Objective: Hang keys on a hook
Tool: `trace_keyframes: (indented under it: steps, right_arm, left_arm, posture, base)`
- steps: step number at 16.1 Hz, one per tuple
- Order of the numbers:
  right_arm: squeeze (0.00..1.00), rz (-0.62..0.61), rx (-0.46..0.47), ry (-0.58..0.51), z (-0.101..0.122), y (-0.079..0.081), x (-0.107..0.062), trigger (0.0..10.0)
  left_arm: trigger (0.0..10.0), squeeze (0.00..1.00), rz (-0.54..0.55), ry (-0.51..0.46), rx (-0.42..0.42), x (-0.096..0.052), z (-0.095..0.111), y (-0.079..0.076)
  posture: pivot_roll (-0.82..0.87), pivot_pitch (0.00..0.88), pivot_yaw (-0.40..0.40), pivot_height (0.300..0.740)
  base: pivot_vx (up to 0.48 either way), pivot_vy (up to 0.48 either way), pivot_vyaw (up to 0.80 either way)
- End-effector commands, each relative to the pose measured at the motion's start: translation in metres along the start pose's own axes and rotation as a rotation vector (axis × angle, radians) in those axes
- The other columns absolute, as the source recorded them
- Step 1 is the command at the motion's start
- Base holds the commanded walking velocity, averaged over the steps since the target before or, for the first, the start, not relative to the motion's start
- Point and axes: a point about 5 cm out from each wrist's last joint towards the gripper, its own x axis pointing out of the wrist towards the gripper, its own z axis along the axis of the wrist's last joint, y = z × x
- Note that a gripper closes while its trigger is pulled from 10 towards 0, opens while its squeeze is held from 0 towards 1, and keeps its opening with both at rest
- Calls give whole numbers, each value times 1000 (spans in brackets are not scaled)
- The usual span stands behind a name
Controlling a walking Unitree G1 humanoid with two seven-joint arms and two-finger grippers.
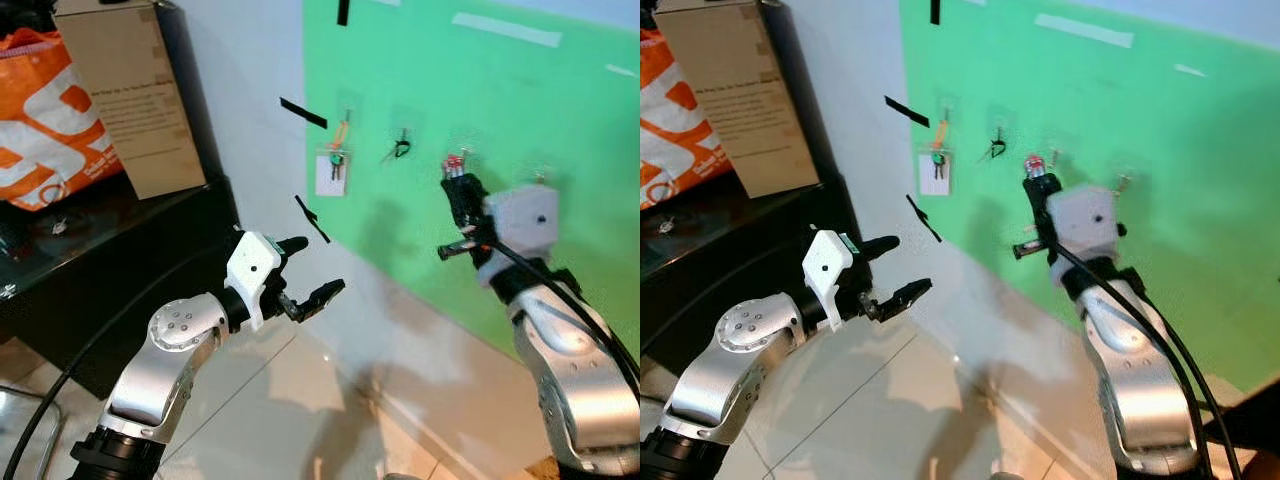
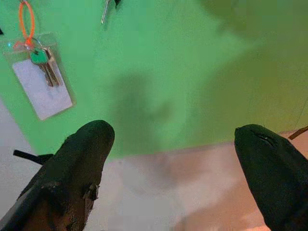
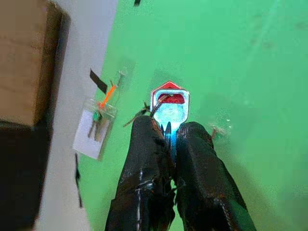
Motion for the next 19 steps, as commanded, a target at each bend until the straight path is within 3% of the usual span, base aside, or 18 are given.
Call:
trace_keyframes:
  steps: [1,8,10,14,19]
  right_arm:
    - [0,-35,-45,21,-2,-4,5,10000]
    - [0,-83,-329,48,-1,-17,20,10000]
    - [0,-111,-365,69,-4,-24,21,10000]
    - [0,-13,-408,39,-3,-12,25,10000]
    - [0,-47,-506,76,-6,-18,29,10000]
  left_arm:
    - [10000,0,-16,-13,17,-1,7,0]
    - [10000,0,-133,-62,-12,2,24,-8]
    - [10000,0,-143,-59,-17,1,24,-9]
    - [10000,0,-162,-55,-26,2,24,-12]
    - [10000,0,-175,-56,-31,2,25,-14]
  posture:
    - [-106,0,34,740]
    - [-105,0,27,740]
    - [-107,0,26,740]
    - [-110,0,25,740]
    - [-112,0,21,740]
  base:
    - [0,0,0]
    - [0,0,0]
    - [0,0,0]
    - [0,0,0]
    - [0,0,0]
